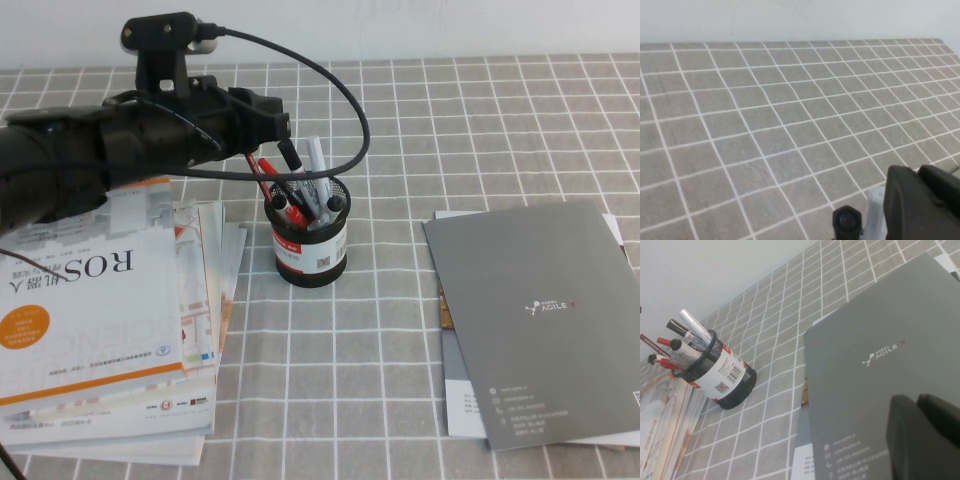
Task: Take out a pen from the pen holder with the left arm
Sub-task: 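Take a marker out of the pen holder and lay it on the table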
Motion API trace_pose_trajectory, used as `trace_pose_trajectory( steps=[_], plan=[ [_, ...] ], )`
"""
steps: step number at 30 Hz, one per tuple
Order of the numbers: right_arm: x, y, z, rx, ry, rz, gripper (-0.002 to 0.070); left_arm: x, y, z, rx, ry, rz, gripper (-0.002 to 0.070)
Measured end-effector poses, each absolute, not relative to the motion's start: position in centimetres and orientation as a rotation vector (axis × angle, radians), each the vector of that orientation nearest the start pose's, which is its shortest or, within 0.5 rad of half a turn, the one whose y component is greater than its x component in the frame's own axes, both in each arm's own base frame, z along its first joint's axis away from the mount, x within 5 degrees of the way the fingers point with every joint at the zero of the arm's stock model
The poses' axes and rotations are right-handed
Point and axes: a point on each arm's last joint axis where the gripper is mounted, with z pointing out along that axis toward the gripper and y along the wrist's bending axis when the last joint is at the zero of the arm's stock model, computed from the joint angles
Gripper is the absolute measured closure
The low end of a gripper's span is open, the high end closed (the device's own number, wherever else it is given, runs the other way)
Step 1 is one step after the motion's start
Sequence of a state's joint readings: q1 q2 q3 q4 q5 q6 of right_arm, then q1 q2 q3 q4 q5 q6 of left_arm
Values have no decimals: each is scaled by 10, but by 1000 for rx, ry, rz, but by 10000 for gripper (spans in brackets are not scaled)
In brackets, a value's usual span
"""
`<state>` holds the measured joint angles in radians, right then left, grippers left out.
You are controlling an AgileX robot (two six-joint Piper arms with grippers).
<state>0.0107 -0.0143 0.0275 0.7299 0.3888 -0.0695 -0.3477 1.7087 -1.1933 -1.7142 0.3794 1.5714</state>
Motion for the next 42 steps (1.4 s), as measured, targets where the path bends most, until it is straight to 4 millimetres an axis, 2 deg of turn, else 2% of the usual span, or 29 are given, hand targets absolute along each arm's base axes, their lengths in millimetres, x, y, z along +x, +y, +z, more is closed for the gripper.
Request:
trace_pose_trajectory(
  steps=[4, 8, 10, 12, 14, 17, 21, 26, 31, 34, 42],
  plan=[
    [51, 24, 179, 371, 1800, 678, 689, 354, -163, 294, 519, 1869, -619, 661],
    [51, 24, 179, 371, 1800, 678, 689, 341, -155, 326, 594, 1751, -502, 619],
    [51, 24, 179, 371, 1800, 678, 689, 333, -150, 342, 613, 1705, -455, 550],
    [51, 24, 179, 371, 1800, 678, 689, 323, -145, 357, 610, 1675, -423, 433],
    [51, 24, 179, 371, 1800, 678, 689, 318, -141, 365, 562, 1690, -430, 320],
    [51, 24, 179, 371, 1800, 678, 689, 313, -129, 371, 452, 1755, -506, 233],
    [51, 24, 179, 371, 1800, 678, 689, 310, -106, 363, 443, 1909, -600, 242],
    [51, 24, 179, 371, 1800, 678, 689, 305, -86, 335, 407, 2025, -672, 280],
    [51, 24, 179, 371, 1800, 678, 689, 295, -93, 304, 409, 1973, -767, 291],
    [51, 24, 179, 371, 1800, 678, 689, 291, -96, 291, 445, 1924, -728, 292],
    [51, 24, 179, 371, 1800, 678, 689, 306, -100, 265, 449, 1970, -726, 293]
  ],
)
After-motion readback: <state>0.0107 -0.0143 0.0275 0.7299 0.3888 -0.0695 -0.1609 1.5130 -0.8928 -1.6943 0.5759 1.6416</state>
